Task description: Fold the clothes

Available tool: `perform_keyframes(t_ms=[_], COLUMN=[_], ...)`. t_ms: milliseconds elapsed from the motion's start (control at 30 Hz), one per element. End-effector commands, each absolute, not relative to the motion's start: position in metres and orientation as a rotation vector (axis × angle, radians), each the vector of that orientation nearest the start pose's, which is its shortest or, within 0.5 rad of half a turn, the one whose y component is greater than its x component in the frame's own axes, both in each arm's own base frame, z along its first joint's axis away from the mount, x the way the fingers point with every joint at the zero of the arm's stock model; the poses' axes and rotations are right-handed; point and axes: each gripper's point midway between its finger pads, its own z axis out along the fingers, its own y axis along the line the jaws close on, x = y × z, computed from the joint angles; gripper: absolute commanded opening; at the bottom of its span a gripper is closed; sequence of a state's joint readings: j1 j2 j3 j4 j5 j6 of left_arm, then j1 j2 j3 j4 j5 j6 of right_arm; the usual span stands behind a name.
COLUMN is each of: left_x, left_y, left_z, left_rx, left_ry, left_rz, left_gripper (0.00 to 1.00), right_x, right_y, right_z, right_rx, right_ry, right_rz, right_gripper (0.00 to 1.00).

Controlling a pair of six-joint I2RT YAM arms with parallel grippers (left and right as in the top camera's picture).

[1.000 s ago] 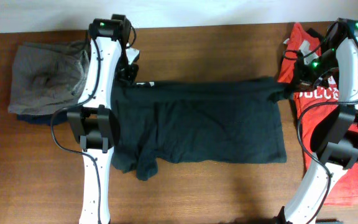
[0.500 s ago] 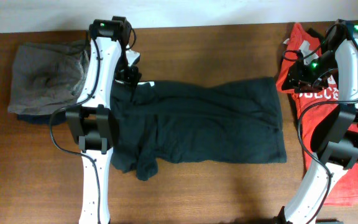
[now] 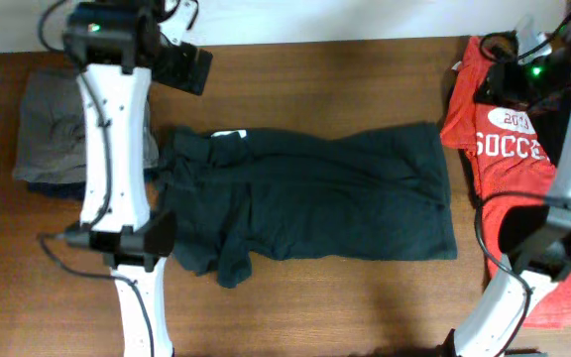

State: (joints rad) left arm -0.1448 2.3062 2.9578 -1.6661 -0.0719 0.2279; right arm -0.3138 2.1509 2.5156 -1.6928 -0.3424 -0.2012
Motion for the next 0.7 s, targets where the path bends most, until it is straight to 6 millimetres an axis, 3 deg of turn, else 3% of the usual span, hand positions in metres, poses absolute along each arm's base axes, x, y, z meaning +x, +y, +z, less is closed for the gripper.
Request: perform_keyframes(t_ms=[0,167,333,467,667], left_x=[0.462,0.443,0.424,0.405,0.376], left_y=[-0.053,-0.044,-0.041,-0.048,-0.044], left_z=[0.335,0.367,0.394,0.393,0.345], left_rx=[0.428,0.303,0.223,0.217,0.138], left_ry=[2.475,2.423,2.369,2.409,2.625], left_rz=[0.13,0.101,0.056,-0.014,-0.033], left_gripper=[0.99,0.99,0.99,0.99,0.99], right_x=[0.404,0.364,0.31,0.259,0.215], right_y=[-0.071,-0.067,-0.051,-0.042,-0.027], right_z=[0.312,0.364,0.392,0.381,0.329], right_rx=[0.097,0.155,0.159,0.222,0.261], right_ry=[2.649,2.537,2.473,2.506,2.643], right_rz=[0.326,0.224,0.191,0.158,0.207], right_gripper=[0.5,0.5,0.52,0.56,0.57])
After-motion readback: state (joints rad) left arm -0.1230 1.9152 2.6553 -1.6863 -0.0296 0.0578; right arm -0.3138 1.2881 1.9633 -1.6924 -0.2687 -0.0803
